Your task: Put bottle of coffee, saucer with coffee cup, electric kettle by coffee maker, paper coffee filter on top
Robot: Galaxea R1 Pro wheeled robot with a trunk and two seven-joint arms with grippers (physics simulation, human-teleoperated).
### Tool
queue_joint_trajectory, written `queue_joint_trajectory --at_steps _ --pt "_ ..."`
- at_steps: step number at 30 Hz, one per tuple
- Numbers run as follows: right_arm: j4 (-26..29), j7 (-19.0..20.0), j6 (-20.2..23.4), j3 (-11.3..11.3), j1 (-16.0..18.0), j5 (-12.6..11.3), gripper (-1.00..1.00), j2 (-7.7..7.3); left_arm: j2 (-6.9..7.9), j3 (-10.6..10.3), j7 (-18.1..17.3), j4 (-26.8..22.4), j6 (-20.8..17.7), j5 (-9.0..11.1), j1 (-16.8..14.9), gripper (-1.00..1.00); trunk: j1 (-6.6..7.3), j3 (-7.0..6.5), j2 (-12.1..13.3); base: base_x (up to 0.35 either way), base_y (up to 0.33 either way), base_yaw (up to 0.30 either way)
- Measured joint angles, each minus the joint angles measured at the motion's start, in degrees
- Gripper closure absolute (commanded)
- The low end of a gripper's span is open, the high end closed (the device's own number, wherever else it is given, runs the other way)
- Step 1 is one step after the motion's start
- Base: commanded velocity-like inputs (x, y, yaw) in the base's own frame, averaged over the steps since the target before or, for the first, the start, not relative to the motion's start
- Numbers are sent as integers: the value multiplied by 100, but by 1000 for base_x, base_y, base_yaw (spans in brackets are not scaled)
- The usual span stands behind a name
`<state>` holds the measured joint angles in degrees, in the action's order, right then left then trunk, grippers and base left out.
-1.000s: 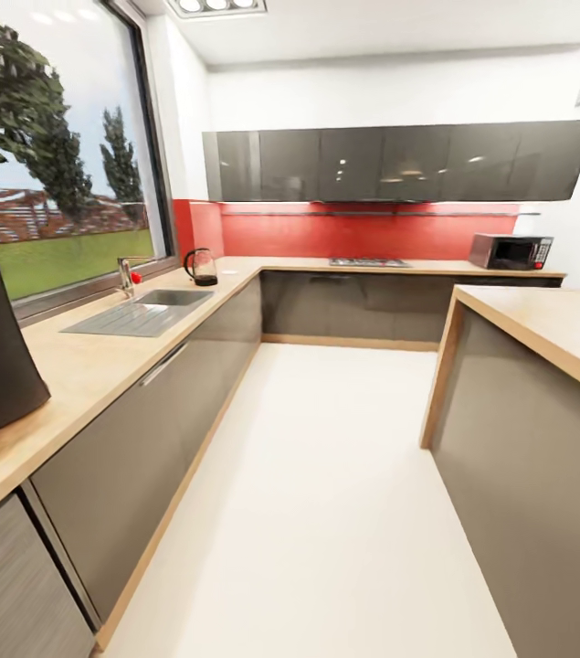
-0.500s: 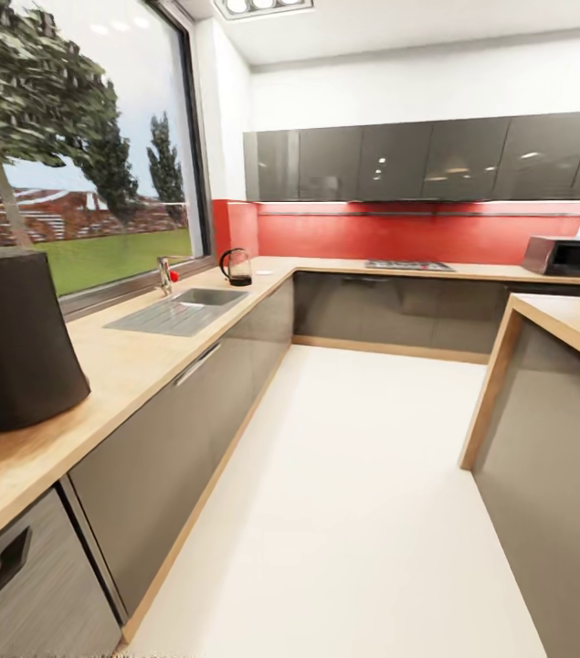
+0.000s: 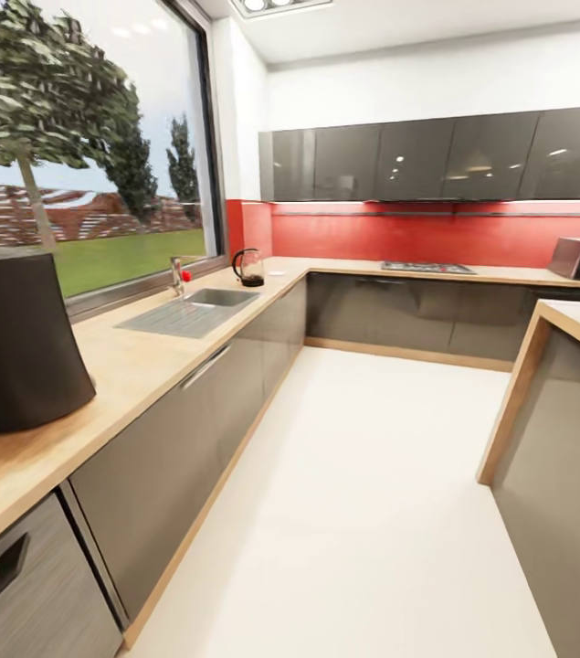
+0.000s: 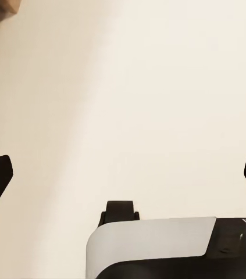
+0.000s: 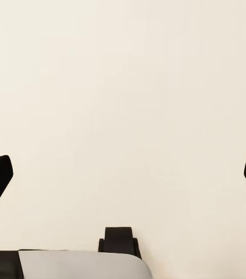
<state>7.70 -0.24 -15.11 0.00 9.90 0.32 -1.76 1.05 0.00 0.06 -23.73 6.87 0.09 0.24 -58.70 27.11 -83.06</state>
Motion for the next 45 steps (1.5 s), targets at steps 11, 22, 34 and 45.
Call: queue_joint_trajectory --at_steps 11,22,34,45 --pt "0 -4 1 0 0 0 -100 0 5 0 2 -1 0 1 0 -100 -1 0 0 196 -143 68" --pt "0 -7 1 -1 0 0 -100 0 1 8 -6 -1 8 4 0 -100 -3 0 0 14 -11 231" --pt "0 -8 1 0 0 0 -100 0 1 8 -6 -1 8 4 0 -100 -3 0 0 0 0 242" --pt "0 -8 1 0 0 0 -100 0 0 8 -6 -1 8 5 0 -100 -3 0 1 0 0 242"
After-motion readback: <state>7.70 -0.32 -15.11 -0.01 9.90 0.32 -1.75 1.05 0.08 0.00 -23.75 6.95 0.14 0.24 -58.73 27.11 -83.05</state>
